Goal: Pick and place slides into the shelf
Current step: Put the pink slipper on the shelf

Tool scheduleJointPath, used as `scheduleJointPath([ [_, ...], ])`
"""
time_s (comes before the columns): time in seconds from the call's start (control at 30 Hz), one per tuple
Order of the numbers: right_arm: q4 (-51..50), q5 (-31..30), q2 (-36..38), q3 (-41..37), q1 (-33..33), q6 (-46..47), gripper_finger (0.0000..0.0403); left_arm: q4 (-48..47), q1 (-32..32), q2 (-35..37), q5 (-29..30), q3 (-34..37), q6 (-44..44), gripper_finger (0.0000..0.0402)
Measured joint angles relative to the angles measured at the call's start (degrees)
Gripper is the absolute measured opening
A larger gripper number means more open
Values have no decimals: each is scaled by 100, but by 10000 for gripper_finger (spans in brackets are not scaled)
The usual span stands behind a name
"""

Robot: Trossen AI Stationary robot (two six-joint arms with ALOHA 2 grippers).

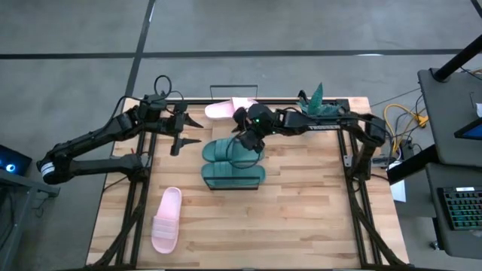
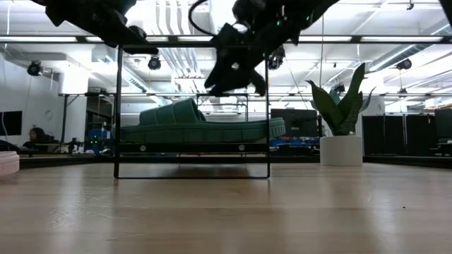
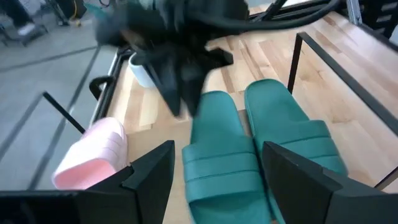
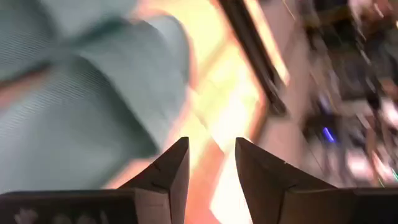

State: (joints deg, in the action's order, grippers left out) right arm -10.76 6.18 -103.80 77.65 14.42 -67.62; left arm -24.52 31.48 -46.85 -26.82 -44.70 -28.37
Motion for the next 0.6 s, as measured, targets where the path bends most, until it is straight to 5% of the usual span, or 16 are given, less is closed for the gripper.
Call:
scheduleJointPath([
  [0.13,-122,-864,439,-2,-79,523,116,-6,1,1,80,0,922,226],
  [0.6,-529,-884,2250,-4,-76,1661,111,-1649,-638,-156,136,-9,4631,226],
])
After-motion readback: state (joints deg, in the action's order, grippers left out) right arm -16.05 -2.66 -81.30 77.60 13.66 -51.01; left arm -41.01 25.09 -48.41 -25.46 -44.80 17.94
